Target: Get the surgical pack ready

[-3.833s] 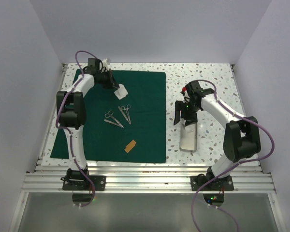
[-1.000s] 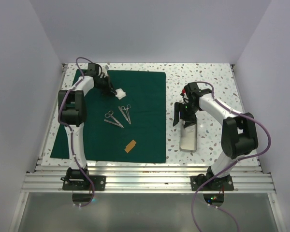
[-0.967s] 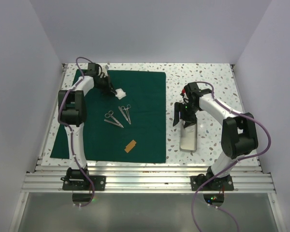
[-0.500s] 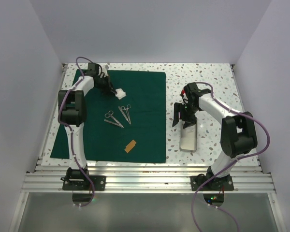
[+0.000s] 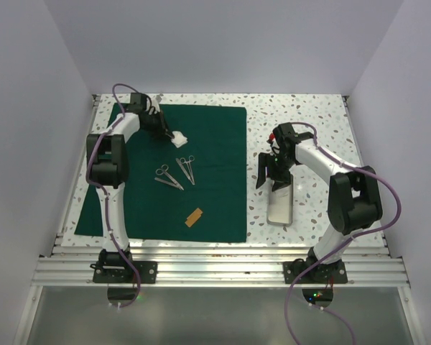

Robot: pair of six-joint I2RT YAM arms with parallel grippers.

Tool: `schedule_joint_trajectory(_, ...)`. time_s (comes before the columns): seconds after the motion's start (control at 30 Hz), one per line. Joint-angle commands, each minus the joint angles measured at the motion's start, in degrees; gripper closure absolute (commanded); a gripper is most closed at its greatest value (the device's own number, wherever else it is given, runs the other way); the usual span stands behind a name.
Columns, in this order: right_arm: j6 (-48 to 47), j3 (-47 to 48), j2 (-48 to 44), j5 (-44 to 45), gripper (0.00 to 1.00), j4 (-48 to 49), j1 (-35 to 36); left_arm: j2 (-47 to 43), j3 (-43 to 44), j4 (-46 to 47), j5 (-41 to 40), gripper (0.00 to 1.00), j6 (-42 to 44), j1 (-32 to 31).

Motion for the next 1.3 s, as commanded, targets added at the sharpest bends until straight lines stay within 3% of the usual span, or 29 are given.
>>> schedule_joint_trajectory(0.0, -0.45, 0.34, 0.66, -1.56, 0.35, 0.28, -0.23, -1.92, 3.27, 0.74, 1.09, 0.91, -0.08, 0.36)
schedule_joint_trajectory(0.27, -0.63, -0.63, 0.40, -1.30, 0.35, 0.10, -0.15, -1.56, 3.98, 0.74, -0.49, 0.81, -0.16, 0.44)
schedule_joint_trajectory(0.57, -0.28, 0.07, 0.93, -1.74, 0.35, 0.28, -0.06, -4.62, 3.98, -1.89, -9.97, 0.42, 0.80, 0.44)
schedule_joint_trajectory(0.63, -0.28, -0.01, 0.75, -1.91, 0.35, 0.37, -0.23, -6.91, 1.35, -1.46, -15.40, 0.35, 0.28, 0.44)
schedule_joint_trajectory(0.67, -0.28, -0.28, 0.75, -1.91, 0.35, 0.63, -0.15, -9.71, -1.53, -0.93, -16.65, 0.26, -0.07, 0.44)
schedule_joint_trajectory(0.73, -0.36, -0.45, 0.75, -2.09, 0.35, 0.63, -0.15, -11.84, -3.83, -0.49, -19.21, 0.21, -1.30, 0.44)
schedule_joint_trajectory(0.83, -0.36, -0.54, 0.66, -2.44, 0.35, 1.07, -0.06, -14.56, -8.49, 0.56, -16.15, 0.21, -4.28, 0.18)
schedule_joint_trajectory(1.07, -0.54, -1.60, -0.04, -2.97, 0.35, 1.68, -0.14, -17.38, -19.65, 8.11, -8.50, 0.33, -13.16, -1.93)
schedule_joint_trajectory(1.27, -1.07, -2.91, -1.36, -2.53, 0.35, 1.51, -0.06, -15.36, -21.16, 13.74, -5.24, 0.33, -19.23, -2.37)
